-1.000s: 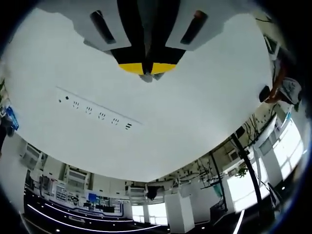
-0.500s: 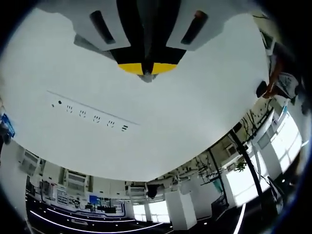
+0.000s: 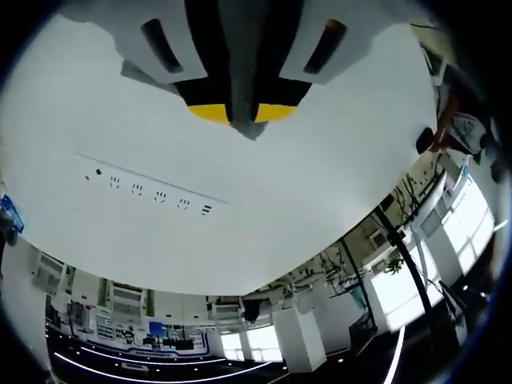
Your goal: Fold the towel on the table until its edges align and the towel forms a compact rectangular stack.
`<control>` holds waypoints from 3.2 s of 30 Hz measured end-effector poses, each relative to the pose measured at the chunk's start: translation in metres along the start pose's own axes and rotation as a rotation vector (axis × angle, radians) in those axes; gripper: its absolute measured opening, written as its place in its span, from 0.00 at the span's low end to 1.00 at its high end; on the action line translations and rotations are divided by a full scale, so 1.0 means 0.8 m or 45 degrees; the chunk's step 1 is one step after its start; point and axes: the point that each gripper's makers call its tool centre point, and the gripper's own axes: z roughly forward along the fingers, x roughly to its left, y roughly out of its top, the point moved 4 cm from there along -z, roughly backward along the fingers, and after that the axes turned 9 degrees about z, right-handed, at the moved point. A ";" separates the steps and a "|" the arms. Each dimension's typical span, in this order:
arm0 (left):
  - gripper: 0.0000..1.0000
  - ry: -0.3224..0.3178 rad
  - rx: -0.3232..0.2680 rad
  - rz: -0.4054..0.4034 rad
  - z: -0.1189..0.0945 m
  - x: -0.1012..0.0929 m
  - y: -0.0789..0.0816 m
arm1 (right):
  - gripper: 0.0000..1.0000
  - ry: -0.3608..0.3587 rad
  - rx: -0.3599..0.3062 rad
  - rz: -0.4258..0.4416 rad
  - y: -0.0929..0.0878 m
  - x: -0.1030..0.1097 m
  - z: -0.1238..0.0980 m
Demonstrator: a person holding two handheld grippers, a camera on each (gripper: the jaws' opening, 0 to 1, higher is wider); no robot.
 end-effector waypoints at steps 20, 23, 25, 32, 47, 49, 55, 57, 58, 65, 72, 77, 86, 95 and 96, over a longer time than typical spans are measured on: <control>0.05 0.101 0.097 -0.030 -0.008 0.018 -0.020 | 0.11 -0.002 -0.052 0.009 0.012 -0.016 -0.031; 0.07 0.110 0.107 -0.027 -0.008 0.018 -0.021 | 0.11 -0.007 -0.051 0.008 0.011 -0.018 -0.039; 0.09 0.115 0.101 -0.030 -0.009 0.019 -0.021 | 0.12 -0.006 -0.057 0.020 0.011 -0.020 -0.044; 0.10 0.158 0.032 -0.019 -0.020 0.024 -0.006 | 0.14 0.001 -0.061 0.011 0.008 -0.017 -0.059; 0.11 0.185 -0.010 0.045 -0.035 0.033 0.016 | 0.22 0.022 -0.085 0.038 0.005 -0.011 -0.094; 0.11 0.192 -0.018 0.054 -0.038 0.035 0.020 | 0.25 0.030 -0.086 0.041 0.005 -0.009 -0.098; 0.11 0.196 -0.029 0.091 -0.049 0.037 0.034 | 0.29 0.051 -0.104 0.065 0.004 -0.003 -0.117; 0.11 0.192 -0.031 0.104 -0.048 0.038 0.035 | 0.30 0.052 -0.109 0.067 0.001 -0.001 -0.127; 0.11 0.191 -0.032 0.106 -0.047 0.039 0.036 | 0.30 0.053 -0.110 0.073 0.001 -0.003 -0.128; 0.15 0.173 -0.055 0.122 -0.039 0.039 0.051 | 0.34 0.096 -0.130 0.107 -0.009 -0.002 -0.145; 0.19 0.165 -0.068 0.175 -0.033 0.040 0.069 | 0.37 0.125 -0.146 0.138 -0.026 -0.010 -0.166; 0.20 0.145 -0.069 0.192 -0.025 0.037 0.079 | 0.37 0.116 -0.139 0.126 -0.034 -0.024 -0.176; 0.20 0.123 -0.074 0.251 -0.017 0.042 0.104 | 0.35 0.098 -0.159 -0.013 -0.039 -0.026 -0.192; 0.20 0.111 -0.062 0.292 -0.010 0.052 0.119 | 0.35 0.115 -0.171 -0.066 -0.061 -0.007 -0.207; 0.20 0.110 -0.056 0.304 -0.008 0.054 0.120 | 0.35 0.117 -0.174 -0.069 -0.063 -0.006 -0.208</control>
